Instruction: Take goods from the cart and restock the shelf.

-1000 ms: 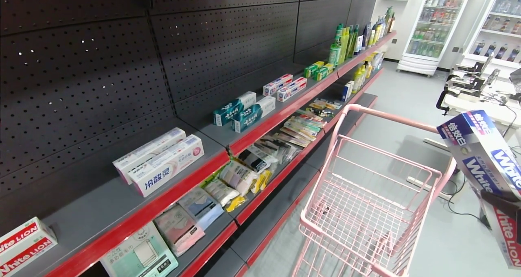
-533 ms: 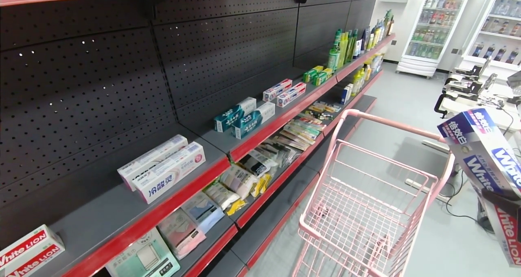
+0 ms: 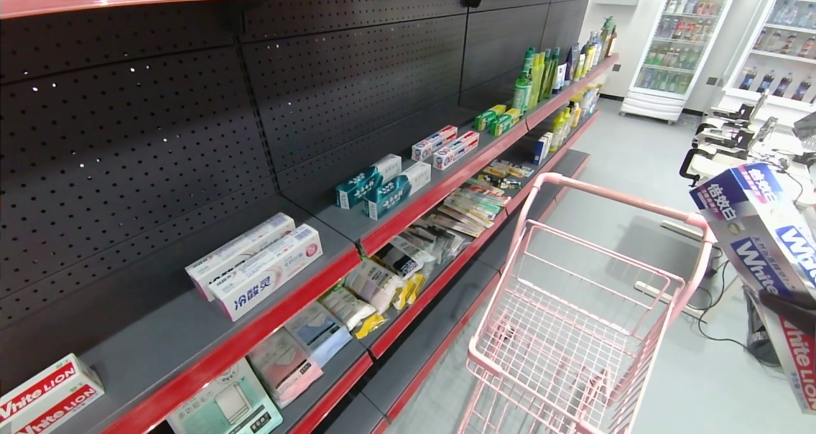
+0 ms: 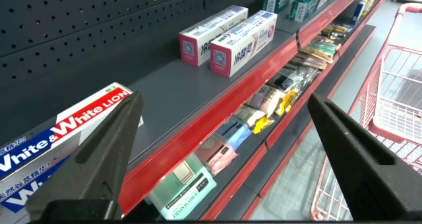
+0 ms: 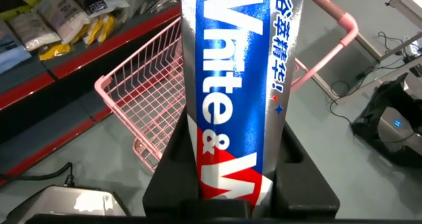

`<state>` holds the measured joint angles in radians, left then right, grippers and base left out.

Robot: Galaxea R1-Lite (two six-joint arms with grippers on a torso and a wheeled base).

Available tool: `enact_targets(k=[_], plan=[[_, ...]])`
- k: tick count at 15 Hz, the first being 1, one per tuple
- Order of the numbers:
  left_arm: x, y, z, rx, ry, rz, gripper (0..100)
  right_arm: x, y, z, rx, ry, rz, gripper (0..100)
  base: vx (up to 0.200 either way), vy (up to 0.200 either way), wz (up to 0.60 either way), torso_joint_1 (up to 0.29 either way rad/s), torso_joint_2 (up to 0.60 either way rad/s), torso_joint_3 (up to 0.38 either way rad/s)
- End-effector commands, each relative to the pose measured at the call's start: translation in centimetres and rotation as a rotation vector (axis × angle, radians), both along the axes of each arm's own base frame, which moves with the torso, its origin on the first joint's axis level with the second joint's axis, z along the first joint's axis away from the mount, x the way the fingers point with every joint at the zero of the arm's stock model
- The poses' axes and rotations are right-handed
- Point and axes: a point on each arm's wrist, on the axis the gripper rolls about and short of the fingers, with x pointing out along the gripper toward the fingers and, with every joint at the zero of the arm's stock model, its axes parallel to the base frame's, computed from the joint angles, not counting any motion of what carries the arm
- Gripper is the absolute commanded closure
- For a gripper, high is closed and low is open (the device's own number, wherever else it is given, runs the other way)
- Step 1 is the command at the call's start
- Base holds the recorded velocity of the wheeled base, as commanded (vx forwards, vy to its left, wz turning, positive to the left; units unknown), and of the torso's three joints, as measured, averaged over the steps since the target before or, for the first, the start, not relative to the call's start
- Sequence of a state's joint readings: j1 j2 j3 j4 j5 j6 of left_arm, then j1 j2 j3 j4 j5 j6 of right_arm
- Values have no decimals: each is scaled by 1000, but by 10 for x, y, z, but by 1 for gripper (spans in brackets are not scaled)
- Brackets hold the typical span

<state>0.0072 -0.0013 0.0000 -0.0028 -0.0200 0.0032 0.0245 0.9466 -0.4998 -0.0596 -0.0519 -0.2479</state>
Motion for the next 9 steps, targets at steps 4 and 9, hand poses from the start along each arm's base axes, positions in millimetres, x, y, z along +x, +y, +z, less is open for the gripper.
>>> enact_targets(k=[4,9], plan=[[0,0,0,0,1,0,0,0,0,-1,-4,3,1,100,0,0,0,0,0,0],[0,0,0,1,1,0,0,-1,0,-2,-7,7,4,100,0,0,480,2,1,2]])
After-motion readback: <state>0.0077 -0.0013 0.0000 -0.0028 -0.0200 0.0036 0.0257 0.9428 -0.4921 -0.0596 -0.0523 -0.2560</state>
